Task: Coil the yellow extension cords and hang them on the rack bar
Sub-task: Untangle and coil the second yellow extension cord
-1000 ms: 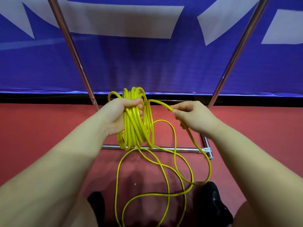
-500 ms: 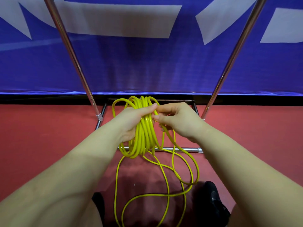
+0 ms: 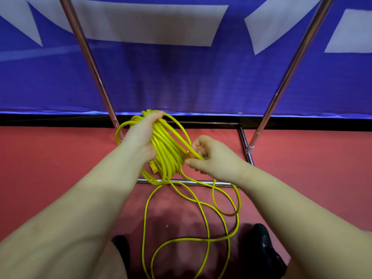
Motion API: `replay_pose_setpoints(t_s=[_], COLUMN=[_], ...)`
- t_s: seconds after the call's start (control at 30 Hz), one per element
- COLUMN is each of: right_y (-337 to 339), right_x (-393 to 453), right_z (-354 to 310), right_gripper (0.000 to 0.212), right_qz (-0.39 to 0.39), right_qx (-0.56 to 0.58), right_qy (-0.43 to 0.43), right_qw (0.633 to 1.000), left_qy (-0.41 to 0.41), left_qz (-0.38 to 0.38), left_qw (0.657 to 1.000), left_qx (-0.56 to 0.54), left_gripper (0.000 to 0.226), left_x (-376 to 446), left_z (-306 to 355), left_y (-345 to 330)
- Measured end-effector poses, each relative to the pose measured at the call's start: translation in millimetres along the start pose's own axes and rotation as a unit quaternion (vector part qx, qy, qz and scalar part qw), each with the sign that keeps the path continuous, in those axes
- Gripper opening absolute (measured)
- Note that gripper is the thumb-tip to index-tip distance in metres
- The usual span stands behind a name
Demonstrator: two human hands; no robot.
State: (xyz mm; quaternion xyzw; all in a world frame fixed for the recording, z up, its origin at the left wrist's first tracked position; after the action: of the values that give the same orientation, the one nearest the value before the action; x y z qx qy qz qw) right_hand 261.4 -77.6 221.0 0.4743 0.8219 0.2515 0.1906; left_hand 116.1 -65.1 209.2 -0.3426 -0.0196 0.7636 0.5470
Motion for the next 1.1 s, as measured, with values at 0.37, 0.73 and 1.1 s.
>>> replay_pose_setpoints(t_s=[0.37, 0.73, 1.1], right_y=[0.4, 36.7, 36.3], right_x=[-26.3, -17.4, -7.0], right_z=[85.3, 38.3, 38.1], right_gripper=[0.01, 0.013, 0.021], right_qz=[-0.183, 0.048, 0.143], right_qx=[-0.13, 0.403, 0.585], right_qy=[-0.209, -0.229, -0.265], right_qw=[0.952, 0.885, 0.753], left_qy=[-0.078, -0.165, -0.073], left_qz=[0.036, -0.038, -0.238], left_qw=[0.988, 0.969, 0.919], left_qx=[-0.129, 0.178, 0.306], left_gripper=[0.017, 0.012, 0.014], left_x=[2.0, -9.1, -40.7], left_z=[42.9, 20.3, -45.9], left_y=[35.3, 4.2, -50.4])
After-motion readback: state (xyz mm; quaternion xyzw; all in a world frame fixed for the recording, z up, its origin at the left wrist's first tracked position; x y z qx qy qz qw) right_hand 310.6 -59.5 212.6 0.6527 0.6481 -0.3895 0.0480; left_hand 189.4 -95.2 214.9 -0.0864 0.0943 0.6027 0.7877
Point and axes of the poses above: each hand's wrist, its own x-axis towards the middle knuckle, its own y-axis out of the back of the hand, z = x × y, the point moved 8 cm from there along x, towards the middle knuckle, and after that the axes turned 1 degree about z, right-handed, at the moved point
